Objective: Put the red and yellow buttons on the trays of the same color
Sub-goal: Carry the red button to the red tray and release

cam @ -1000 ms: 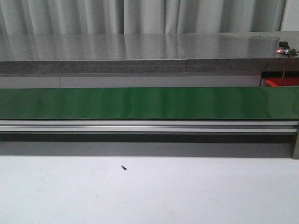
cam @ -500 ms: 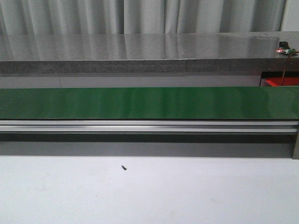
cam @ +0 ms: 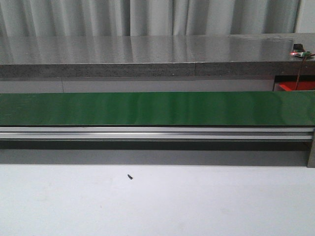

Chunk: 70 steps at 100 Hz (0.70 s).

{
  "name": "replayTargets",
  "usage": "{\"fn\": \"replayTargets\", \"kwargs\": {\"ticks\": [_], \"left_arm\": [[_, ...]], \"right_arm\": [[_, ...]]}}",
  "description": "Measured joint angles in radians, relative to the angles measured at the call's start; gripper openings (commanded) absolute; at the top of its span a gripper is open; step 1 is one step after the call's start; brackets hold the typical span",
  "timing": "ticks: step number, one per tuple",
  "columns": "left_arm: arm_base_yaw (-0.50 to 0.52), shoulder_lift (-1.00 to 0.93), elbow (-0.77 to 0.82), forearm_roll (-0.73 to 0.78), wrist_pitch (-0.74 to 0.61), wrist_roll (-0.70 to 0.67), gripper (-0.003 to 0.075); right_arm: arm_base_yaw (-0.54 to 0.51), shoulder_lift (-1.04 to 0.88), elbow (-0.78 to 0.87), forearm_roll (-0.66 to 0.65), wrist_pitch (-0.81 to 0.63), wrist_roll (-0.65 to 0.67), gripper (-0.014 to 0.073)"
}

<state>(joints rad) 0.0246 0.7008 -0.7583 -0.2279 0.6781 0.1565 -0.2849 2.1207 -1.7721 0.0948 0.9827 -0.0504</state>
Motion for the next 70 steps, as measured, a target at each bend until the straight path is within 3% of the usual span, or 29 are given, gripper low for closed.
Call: {"fn": "replayTargets", "kwargs": {"ticks": [19,31,45,60,70], "left_arm": [[0.000,0.000,0.000,0.000,0.000,0.000,-0.0020],[0.000,0.000,0.000,0.000,0.000,0.000,-0.0020],[0.000,0.000,0.000,0.000,0.000,0.000,-0.0020],[0.000,0.000,0.000,0.000,0.000,0.000,-0.0020],[0.000,0.000,0.000,0.000,0.000,0.000,-0.0020]], "right_arm": [[0.000,-0.084,0.000,0.002,0.028,-0.006,0.0578],[0.000,-0.139,0.000,0.002,0.076,-0.034,0.0514],[0.002,-0.209,0.000,0.002,0.117,-0.046,0.0293],[0.004,-0.289,0.010,0.016,0.148,-0.048,-0.0055],[0.013,-0.347,0.055,0.035,0.149,-0.054,-0.0067]]}}
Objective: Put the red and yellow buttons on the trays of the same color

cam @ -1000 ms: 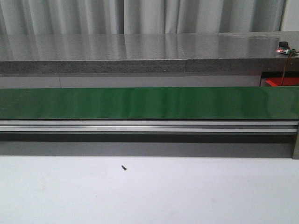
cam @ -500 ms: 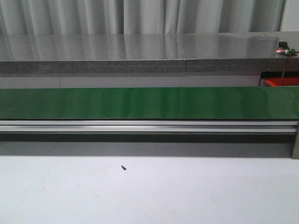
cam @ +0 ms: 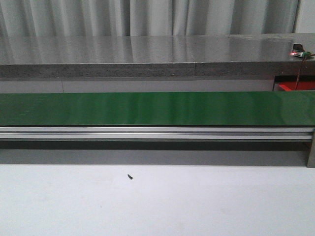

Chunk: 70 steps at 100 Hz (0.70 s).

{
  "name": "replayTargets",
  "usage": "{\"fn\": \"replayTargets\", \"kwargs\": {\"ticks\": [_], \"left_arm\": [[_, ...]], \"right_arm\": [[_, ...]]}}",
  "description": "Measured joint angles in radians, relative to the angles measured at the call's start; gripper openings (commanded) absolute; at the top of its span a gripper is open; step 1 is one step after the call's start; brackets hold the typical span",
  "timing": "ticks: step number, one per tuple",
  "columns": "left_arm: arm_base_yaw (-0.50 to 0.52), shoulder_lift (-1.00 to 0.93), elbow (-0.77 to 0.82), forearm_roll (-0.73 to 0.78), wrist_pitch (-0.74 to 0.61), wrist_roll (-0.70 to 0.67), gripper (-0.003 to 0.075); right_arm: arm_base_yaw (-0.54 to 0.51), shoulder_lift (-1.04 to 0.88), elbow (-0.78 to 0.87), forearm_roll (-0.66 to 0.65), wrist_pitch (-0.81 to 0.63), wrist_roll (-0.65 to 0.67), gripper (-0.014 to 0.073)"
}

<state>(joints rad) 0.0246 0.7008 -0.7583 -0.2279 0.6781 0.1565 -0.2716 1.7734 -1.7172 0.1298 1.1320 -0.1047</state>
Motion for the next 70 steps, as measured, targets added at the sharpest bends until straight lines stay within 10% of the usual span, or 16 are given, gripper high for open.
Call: {"fn": "replayTargets", "kwargs": {"ticks": [70], "left_arm": [[0.000,0.000,0.000,0.000,0.000,0.000,-0.0020]], "right_arm": [[0.193,-0.565,0.688,0.064,-0.312,-0.006,-0.0068]]}}
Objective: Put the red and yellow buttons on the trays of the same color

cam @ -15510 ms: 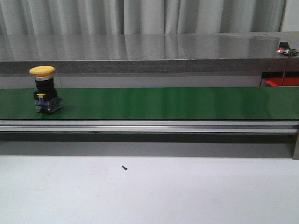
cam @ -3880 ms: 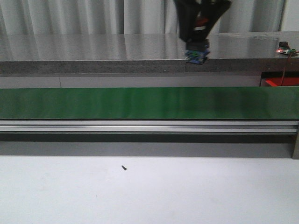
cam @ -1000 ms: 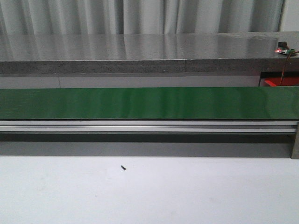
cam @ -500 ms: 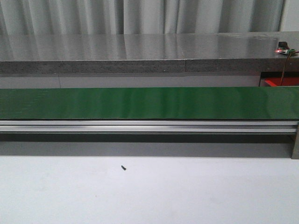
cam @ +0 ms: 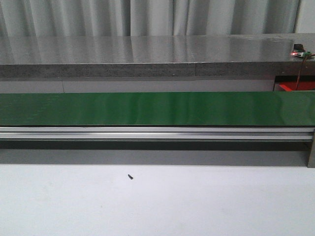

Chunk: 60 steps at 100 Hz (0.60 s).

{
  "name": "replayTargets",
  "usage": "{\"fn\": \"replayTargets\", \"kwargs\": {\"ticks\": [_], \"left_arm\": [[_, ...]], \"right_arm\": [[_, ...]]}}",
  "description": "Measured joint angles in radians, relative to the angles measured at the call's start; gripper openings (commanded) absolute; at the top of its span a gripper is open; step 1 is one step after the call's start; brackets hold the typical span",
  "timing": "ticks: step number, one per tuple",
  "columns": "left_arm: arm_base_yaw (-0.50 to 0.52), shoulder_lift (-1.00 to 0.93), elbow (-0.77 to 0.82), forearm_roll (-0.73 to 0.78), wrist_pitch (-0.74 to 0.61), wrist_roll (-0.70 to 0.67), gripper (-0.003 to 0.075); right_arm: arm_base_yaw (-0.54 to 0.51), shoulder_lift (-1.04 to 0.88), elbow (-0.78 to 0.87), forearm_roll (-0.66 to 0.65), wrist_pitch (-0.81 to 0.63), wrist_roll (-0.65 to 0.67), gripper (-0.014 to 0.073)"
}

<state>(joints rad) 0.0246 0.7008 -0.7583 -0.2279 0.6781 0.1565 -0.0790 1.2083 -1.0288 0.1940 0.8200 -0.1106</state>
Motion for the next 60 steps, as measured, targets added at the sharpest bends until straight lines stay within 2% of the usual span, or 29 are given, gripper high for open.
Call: {"fn": "replayTargets", "kwargs": {"ticks": [20,35,60], "left_arm": [[0.000,0.000,0.000,0.000,0.000,0.000,-0.0020],[0.000,0.000,0.000,0.000,-0.002,0.000,-0.0020],[0.000,0.000,0.000,0.000,-0.008,0.000,-0.0020]], "right_arm": [[0.000,-0.223,0.188,0.000,-0.093,0.000,-0.0068],[0.000,-0.394,0.304,0.000,-0.109,0.000,-0.0068],[0.000,-0.607,0.377,0.000,-0.109,-0.001,-0.0068]]}}
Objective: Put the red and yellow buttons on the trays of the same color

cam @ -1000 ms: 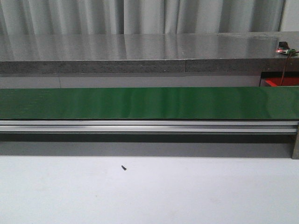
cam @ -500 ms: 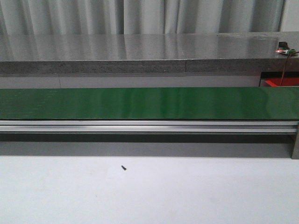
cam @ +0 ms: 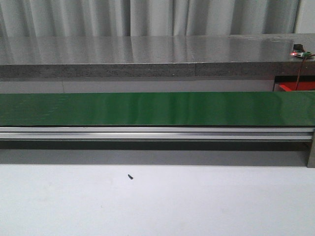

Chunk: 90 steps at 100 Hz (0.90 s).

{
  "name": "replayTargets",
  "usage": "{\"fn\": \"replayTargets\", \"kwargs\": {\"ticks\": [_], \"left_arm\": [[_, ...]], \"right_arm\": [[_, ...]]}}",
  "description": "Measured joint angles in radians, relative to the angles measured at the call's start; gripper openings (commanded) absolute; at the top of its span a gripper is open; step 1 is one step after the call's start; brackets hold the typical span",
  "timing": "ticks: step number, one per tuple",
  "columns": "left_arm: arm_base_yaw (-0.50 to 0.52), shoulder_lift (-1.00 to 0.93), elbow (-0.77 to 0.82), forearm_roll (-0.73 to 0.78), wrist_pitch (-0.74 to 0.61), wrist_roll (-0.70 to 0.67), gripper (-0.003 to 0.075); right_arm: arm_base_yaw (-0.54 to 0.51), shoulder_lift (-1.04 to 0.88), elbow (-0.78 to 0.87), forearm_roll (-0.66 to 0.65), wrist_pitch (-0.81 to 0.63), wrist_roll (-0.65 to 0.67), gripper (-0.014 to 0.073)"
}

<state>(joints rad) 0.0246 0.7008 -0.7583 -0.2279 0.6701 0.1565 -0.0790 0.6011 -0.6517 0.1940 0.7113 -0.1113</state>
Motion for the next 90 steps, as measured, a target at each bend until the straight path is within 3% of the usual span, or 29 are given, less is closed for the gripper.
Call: {"fn": "replayTargets", "kwargs": {"ticks": [41,67,77,90], "left_arm": [[0.000,0.000,0.000,0.008,-0.017,0.000,-0.0020],[0.055,0.032,-0.045,0.176,-0.002,-0.094,-0.0013],[0.105,0.049,-0.080,0.190,-0.008,-0.105,0.0029],[0.190,0.071,-0.115,0.195,-0.016,-0.109,0.0142]], "right_arm": [[0.000,-0.034,0.003,0.000,-0.001,0.000,-0.0068],[0.000,-0.034,0.003,0.000,-0.001,0.000,-0.0068],[0.000,-0.034,0.003,0.000,-0.001,0.000,-0.0068],[0.000,-0.034,0.003,0.000,-0.001,0.000,-0.0068]]}}
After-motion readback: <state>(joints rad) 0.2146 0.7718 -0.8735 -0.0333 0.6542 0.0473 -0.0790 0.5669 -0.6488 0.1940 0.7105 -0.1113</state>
